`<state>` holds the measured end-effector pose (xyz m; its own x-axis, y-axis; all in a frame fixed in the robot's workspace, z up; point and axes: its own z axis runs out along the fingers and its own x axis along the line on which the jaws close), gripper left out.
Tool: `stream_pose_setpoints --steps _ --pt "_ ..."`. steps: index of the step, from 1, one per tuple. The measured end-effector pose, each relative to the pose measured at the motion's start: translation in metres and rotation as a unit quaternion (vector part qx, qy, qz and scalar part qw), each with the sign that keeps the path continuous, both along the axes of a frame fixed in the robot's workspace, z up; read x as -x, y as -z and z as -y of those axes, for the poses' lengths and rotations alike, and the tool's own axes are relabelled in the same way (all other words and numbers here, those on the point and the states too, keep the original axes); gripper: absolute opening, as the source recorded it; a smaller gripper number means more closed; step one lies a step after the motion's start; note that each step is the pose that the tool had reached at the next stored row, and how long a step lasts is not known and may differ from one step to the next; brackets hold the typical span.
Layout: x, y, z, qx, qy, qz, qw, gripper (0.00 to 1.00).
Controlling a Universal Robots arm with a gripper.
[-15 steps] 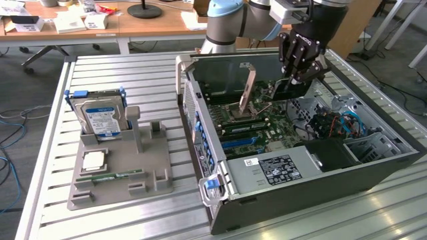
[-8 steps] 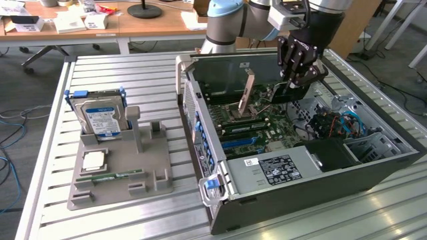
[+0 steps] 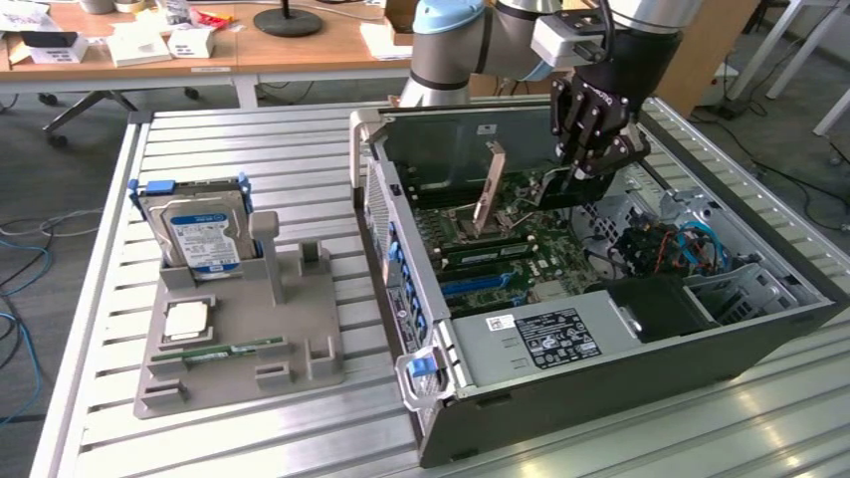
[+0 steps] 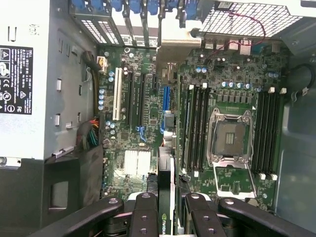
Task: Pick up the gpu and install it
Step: 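Insert the gpu into the slot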
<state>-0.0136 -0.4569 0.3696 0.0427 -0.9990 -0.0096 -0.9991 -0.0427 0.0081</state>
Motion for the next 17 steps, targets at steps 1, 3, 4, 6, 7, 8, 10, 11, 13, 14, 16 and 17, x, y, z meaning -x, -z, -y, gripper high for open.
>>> stream_pose_setpoints --steps 1,3,4,6,7,8,10,11,13,14,16,17 --pt "0.0 0.0004 0.0 0.0 0.0 0.0 1.0 0.26" --pt "0.0001 0.0011 0.0 0.0 0.0 0.0 1.0 0.26" --pt "0.0001 0.0014 0.0 0.0 0.0 0.0 1.0 0.26" --pt "0.0002 0.0017 -0.0001 0.0 0.0 0.0 1.0 0.26" --pt "0.0002 0.0036 -0.0003 0.0 0.0 0.0 1.0 0.26" --pt "0.0002 0.0047 -0.0004 0.0 0.0 0.0 1.0 0.26" --pt "0.0003 0.0048 -0.0004 0.0 0.0 0.0 1.0 0.26" --pt "0.0003 0.005 -0.0004 0.0 0.0 0.0 1.0 0.26" --pt "0.0003 0.0057 -0.0004 -0.0001 0.0 0.0 1.0 0.26" --pt "0.0003 0.0061 -0.0004 0.0 0.0 0.0 1.0 0.26" --pt "0.0003 0.0069 -0.0005 -0.0001 0.0 0.0 1.0 0.26" --pt "0.0003 0.0072 -0.0004 0.0 0.0 0.0 1.0 0.26"
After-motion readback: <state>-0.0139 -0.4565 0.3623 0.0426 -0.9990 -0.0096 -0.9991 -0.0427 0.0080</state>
